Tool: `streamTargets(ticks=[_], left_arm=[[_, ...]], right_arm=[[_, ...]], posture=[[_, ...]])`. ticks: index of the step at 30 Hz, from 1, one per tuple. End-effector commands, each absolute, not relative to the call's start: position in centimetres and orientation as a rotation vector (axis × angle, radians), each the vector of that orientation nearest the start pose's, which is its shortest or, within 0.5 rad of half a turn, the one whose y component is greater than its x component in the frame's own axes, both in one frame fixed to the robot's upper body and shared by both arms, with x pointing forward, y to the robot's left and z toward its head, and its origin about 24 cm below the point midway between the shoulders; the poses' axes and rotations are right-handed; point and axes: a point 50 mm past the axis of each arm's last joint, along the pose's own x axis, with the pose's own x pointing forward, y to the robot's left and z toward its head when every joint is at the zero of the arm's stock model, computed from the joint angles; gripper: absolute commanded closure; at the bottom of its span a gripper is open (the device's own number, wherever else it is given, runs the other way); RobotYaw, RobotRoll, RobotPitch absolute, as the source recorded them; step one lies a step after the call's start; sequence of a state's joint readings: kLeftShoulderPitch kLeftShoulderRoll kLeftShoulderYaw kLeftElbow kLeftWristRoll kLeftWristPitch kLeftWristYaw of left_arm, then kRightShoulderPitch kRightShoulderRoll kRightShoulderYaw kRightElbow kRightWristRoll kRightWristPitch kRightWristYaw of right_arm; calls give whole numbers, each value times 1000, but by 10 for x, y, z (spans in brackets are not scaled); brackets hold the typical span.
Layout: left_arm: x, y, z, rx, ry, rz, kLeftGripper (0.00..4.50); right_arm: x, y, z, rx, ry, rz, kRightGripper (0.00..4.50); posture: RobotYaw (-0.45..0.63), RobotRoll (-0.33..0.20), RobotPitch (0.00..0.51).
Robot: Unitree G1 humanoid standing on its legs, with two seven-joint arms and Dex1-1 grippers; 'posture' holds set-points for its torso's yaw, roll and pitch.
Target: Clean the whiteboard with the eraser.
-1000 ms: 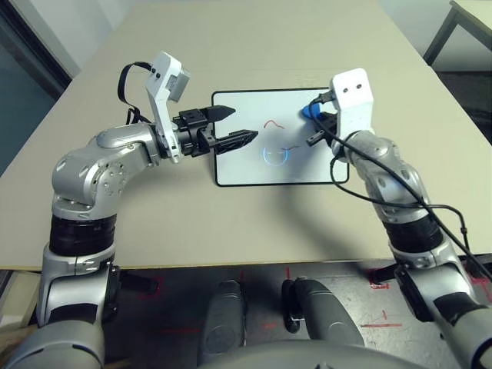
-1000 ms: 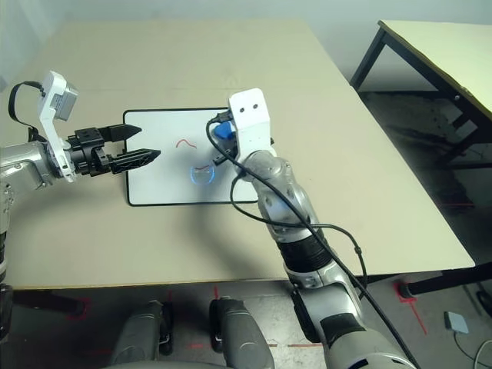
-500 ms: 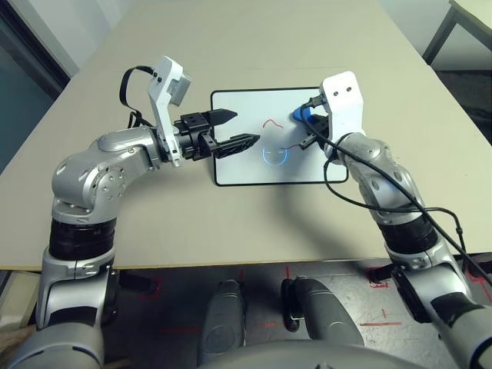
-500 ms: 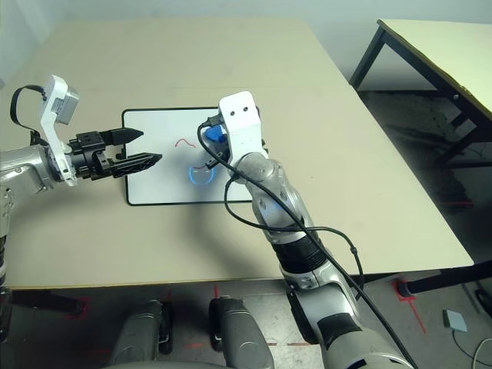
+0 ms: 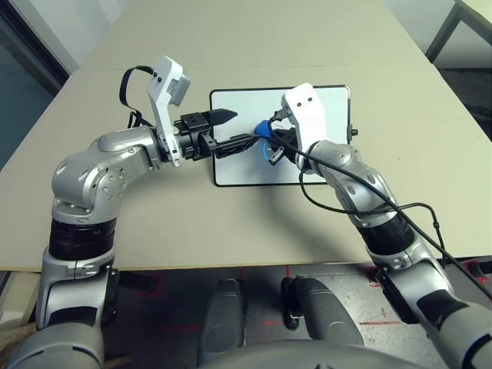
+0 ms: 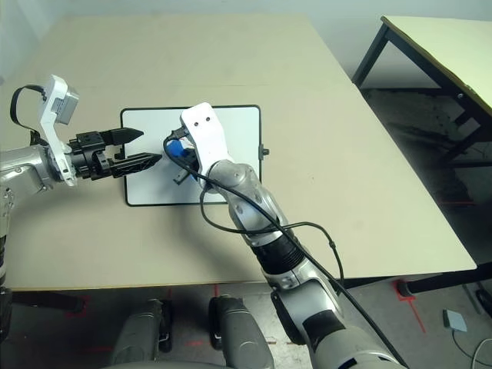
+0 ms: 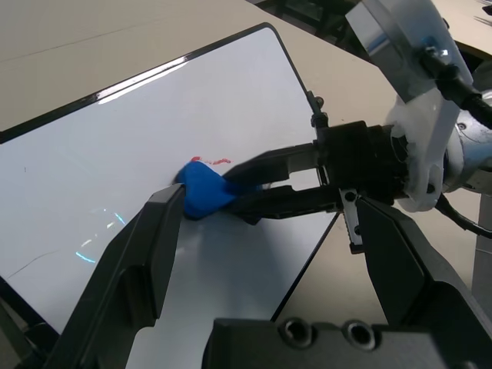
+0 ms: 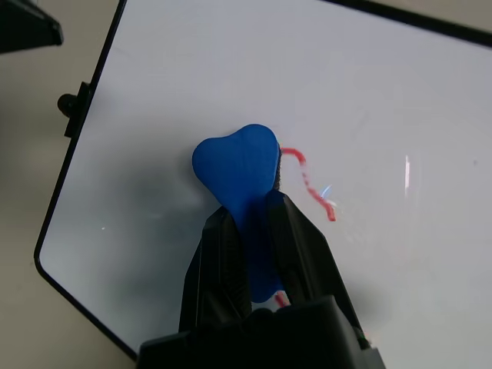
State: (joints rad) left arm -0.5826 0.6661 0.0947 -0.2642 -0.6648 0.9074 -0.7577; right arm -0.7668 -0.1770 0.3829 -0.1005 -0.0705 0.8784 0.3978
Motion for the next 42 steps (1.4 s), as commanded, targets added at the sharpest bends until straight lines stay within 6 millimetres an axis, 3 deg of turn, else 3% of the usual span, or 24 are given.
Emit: streamTargets(ticks=[1,8,18,26,42], left_arm=[[284,176,216,92,133,-968,0],[283,174,216,90,135,-973,0],[282,173,215,87,140,-977,0],[282,173,216,88,144,-979,0],[283,171,216,91,137,-983,0]], right_arm=[[332,-50,180,-560,148,591,3991],[334,-49,199,-570,106,565,3991],[316,-41,158,-609,284,701,4028],[312,-38,149,-631,338,729,4039],[338,-49,222,-597,119,550,4042]], posture=[[59,0,169],[55,0,174],[57,0,180],[62,0,182],[52,0,165]])
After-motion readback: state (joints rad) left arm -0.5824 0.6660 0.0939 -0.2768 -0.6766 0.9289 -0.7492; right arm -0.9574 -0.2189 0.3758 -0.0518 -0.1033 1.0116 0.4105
